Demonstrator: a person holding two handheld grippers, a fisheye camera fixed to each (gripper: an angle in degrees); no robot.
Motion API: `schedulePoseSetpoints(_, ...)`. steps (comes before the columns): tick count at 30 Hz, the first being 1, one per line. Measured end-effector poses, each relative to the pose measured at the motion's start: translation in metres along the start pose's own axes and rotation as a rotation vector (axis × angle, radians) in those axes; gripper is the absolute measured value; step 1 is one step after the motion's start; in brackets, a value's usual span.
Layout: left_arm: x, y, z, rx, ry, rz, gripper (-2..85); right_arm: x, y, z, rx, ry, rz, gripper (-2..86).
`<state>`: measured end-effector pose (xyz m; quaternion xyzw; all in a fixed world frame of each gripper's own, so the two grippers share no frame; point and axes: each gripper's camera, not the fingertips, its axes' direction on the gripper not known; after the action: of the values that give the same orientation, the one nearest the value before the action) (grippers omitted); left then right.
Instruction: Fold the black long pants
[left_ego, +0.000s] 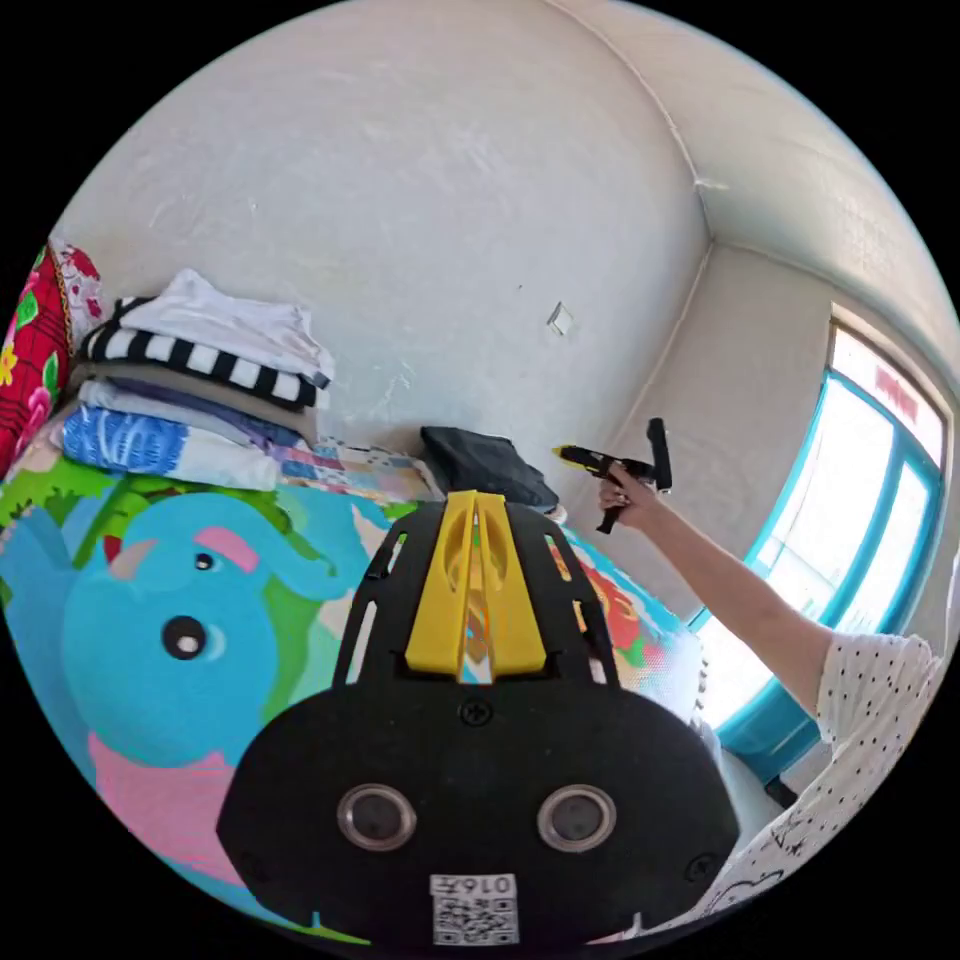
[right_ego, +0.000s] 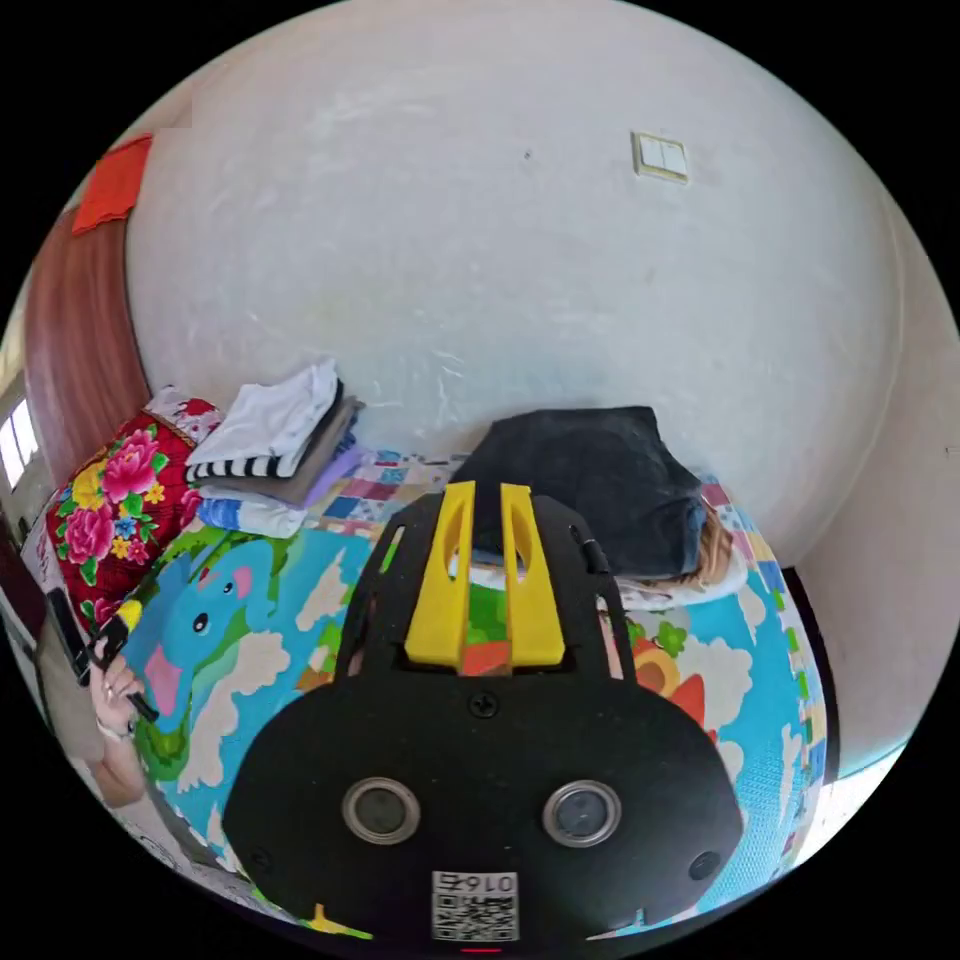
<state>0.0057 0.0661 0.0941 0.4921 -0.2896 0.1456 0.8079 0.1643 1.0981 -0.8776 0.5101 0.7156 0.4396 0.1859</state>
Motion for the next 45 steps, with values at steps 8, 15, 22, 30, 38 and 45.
schedulePoseSetpoints(8,0.054,0.050,0.066,-0.035,-0.147,0.231,7.6,0.101,0.035,0.079,-0.126,0.281,0.049,17.8)
schedulePoseSetpoints(15,0.048,0.062,0.055,0.040,-0.019,0.186,7.9,0.201,0.047,0.091,-0.012,0.249,0.442,18.5)
schedulePoseSetpoints(22,0.076,0.074,0.072,-0.017,0.009,0.223,7.7,0.155,0.021,0.096,-0.156,0.315,0.061,6.9)
schedulePoseSetpoints(30,0.111,0.086,0.092,-0.043,0.049,0.239,8.3,0.042,0.009,-0.007,0.023,0.083,-0.207,1.9)
schedulePoseSetpoints(38,0.195,0.092,0.121,-0.166,0.077,0.412,14.9,-0.124,0.094,-0.144,0.038,-0.252,-0.393,1.0)
schedulePoseSetpoints(45,0.251,0.077,0.112,-0.236,0.151,0.378,12.2,-0.216,0.197,-0.260,0.020,-0.446,-0.398,0.7)
